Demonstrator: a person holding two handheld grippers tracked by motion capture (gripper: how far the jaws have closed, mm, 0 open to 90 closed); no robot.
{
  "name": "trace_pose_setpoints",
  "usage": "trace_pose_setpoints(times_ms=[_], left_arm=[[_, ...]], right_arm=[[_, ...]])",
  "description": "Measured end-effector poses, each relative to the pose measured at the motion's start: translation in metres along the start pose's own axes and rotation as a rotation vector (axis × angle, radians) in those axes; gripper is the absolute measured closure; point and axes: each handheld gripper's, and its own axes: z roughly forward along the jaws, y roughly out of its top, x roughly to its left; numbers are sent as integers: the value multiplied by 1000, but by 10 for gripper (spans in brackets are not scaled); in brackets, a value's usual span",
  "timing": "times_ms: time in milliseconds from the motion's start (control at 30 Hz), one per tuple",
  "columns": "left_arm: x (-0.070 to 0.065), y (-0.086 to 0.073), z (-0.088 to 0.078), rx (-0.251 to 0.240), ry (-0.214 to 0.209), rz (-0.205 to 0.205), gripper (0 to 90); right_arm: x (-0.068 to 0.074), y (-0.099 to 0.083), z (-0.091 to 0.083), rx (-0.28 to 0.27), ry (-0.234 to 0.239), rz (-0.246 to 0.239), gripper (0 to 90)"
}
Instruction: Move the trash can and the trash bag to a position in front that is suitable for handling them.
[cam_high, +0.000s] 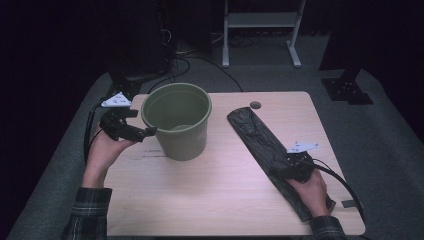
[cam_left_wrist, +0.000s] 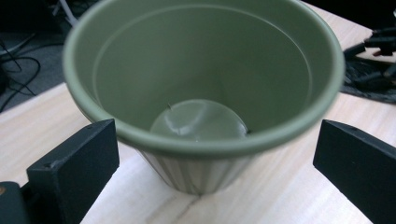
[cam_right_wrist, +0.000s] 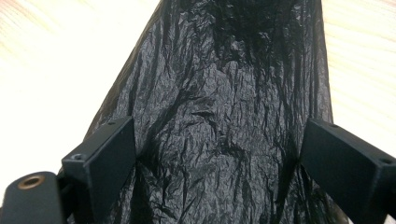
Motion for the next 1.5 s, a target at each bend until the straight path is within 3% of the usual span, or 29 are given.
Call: trace_pose_setpoints(times_ms=[300, 500, 633, 733, 1033, 1300, 1500], left_arm=[[24, 5, 21, 15, 8, -8, 0], [41, 0, 37, 23, -10, -49, 0], [43, 0, 46, 27, -8, -58, 0], [44, 0, 51, 35, -30, -65, 0], [29, 4, 61, 49, -53, -32, 0], [1, 11, 69, 58, -109, 18, 0], [-13, 13, 72, 59, -130, 32, 0]], right_arm=[[0, 0, 0, 0, 0, -1, 93], [0, 0, 0, 0, 0, 0, 93], [0, 0, 0, 0, 0, 1, 93], [0, 0, 0, 0, 0, 0, 93], [0, 0, 0, -2, -1, -2, 93], [0, 0, 0, -1, 0, 0, 93], [0, 0, 0, 0, 0, 0, 93]])
